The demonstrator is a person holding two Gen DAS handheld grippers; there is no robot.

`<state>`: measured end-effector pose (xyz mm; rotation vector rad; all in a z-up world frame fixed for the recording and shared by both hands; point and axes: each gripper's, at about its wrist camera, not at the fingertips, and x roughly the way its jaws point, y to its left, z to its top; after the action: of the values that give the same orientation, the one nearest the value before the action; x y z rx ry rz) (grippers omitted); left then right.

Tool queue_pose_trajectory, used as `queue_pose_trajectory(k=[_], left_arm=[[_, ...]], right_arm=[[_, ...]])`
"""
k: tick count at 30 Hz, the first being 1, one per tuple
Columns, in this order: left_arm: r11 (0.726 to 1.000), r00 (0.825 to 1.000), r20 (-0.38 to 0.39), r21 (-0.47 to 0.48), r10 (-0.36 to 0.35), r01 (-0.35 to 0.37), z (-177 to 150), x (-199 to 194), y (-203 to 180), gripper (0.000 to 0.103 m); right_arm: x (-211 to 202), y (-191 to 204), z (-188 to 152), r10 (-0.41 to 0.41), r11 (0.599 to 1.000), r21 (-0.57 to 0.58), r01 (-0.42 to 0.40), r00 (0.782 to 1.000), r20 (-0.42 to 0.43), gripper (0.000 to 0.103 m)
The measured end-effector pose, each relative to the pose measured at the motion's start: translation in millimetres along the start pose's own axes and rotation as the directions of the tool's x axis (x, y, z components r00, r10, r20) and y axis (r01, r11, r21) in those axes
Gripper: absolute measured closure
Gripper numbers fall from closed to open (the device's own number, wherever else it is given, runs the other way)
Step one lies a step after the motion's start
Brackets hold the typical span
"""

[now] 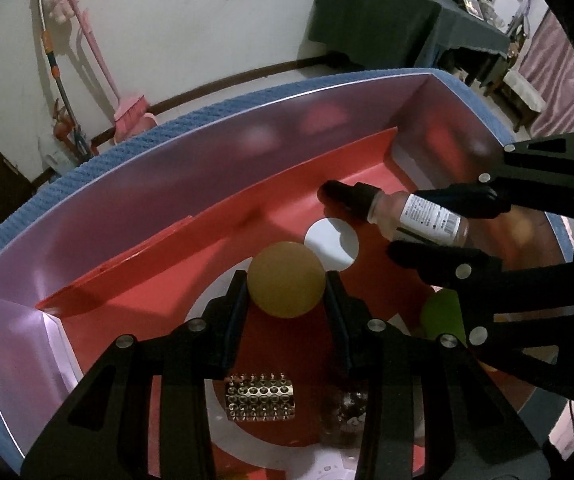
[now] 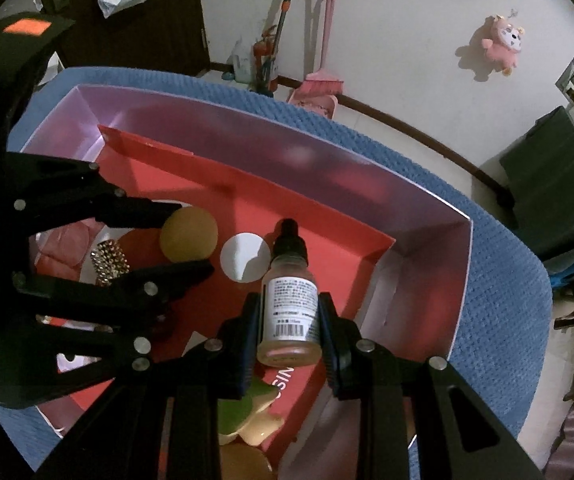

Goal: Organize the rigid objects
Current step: 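Carry the sponge and dropper bottle over the pink box with both tools, then lower the sponge and bottle into the box and open both tools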

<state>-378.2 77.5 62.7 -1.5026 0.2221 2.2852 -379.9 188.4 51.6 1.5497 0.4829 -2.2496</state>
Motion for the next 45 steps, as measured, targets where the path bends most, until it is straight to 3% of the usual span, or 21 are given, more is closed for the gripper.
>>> queue_pose_trajectory(k=[18, 45], left_arm=[[1.0, 1.0, -0.006, 0.008, 0.017, -0.017, -1.3, 1.2, -2.8, 0.067], [1.0, 0.999, -0.035, -0.031, 0.001, -0.002, -3.8, -3.6, 0.9, 0.066]], right_arm=[[6.0, -2.1, 8.1, 0.037, 0.998, 0.045, -0.035, 0.999, -0.036, 0.073], [7.2, -6.8, 13.4, 0.027, 0.997, 0.069, -0.023, 0.998, -0.058, 0.071]])
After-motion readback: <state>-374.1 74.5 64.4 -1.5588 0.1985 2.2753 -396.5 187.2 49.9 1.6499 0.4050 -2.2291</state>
